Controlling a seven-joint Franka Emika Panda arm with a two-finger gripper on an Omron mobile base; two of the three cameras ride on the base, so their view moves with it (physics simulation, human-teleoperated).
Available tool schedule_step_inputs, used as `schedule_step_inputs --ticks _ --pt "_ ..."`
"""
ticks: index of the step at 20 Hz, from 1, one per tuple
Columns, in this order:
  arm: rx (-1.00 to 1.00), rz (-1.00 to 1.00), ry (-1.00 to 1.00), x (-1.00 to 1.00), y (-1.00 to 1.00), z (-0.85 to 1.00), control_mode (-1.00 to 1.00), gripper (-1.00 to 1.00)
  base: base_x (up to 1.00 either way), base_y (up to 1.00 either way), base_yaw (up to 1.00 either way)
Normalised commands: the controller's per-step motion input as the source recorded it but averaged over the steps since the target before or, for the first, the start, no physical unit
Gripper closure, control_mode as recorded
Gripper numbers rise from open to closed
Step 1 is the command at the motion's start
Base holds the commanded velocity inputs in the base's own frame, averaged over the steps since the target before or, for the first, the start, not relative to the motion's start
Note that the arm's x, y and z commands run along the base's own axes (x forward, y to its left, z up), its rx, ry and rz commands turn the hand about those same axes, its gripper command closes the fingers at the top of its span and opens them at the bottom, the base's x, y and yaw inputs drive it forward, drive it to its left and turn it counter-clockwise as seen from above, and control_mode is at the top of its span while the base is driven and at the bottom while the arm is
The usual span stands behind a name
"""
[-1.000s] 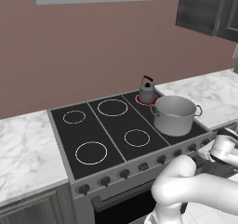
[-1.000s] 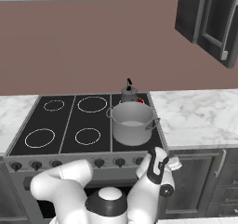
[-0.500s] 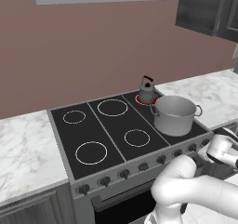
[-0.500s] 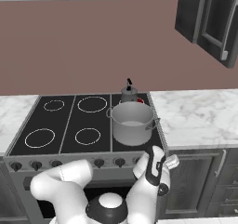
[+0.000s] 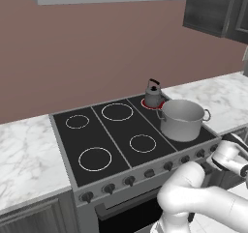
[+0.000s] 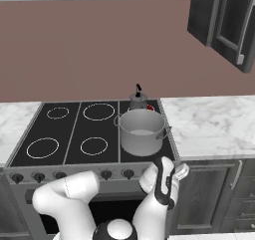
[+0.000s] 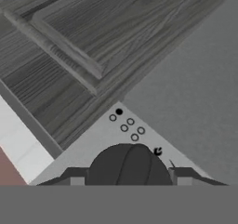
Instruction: Pick the kettle from the cabinet and place it on a stove burner. Then pick the pot from the counter and place it on another stove burner. Finally, turn both burners on.
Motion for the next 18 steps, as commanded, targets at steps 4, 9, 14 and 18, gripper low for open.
schedule_step_inputs --ticks 4,9,14,18 --pt "-0.30 0.08 0.00 0.00 0.00 0.00 -1.00 1.00 0.00 0.00 0.00" --pt "-0.29 0.07 0.00 0.00 -0.01 0.00 -1.00 1.00 0.00 0.00 0.00" --pt "-0.27 0.06 0.00 0.00 0.00 0.00 -1.00 1.00 0.00 0.00 0.00" --pt "-0.18 0.03 0.00 0.00 0.00 0.00 -1.00 1.00 0.00 0.00 0.00"
